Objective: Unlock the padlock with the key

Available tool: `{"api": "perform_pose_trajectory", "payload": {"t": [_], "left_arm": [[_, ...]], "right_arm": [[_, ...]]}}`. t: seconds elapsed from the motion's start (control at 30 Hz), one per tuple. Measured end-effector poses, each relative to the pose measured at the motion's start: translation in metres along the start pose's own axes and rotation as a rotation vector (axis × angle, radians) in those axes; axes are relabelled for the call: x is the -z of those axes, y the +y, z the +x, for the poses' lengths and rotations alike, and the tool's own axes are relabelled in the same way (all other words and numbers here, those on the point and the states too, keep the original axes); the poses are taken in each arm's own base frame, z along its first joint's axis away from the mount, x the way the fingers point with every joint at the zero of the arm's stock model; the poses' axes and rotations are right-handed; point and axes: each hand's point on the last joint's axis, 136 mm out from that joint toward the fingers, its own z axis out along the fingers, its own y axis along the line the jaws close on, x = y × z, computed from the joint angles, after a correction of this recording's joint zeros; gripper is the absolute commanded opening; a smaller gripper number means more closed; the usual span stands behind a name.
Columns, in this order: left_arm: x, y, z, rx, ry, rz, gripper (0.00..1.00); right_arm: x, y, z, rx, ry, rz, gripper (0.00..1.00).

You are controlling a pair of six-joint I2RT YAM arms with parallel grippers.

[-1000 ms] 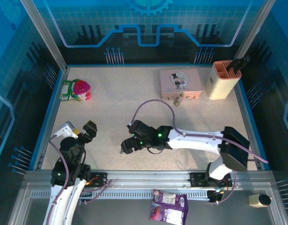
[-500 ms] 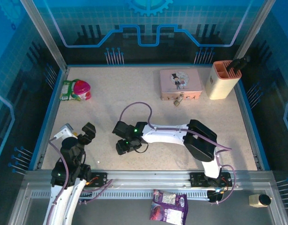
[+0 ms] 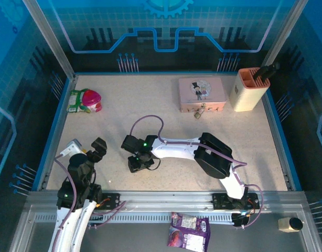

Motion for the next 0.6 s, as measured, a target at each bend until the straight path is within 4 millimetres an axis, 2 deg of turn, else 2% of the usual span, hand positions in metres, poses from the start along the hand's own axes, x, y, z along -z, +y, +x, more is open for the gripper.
{"api": "perform_pose_trajectory", "payload": {"t": [0.6], "left_arm": [[0.0,0.0,0.0,0.0,0.0,0.0,0.99]], "right_arm": [[-0.015,-0.003,0.001,-0.021,0.047,0.006,0.25]]}}
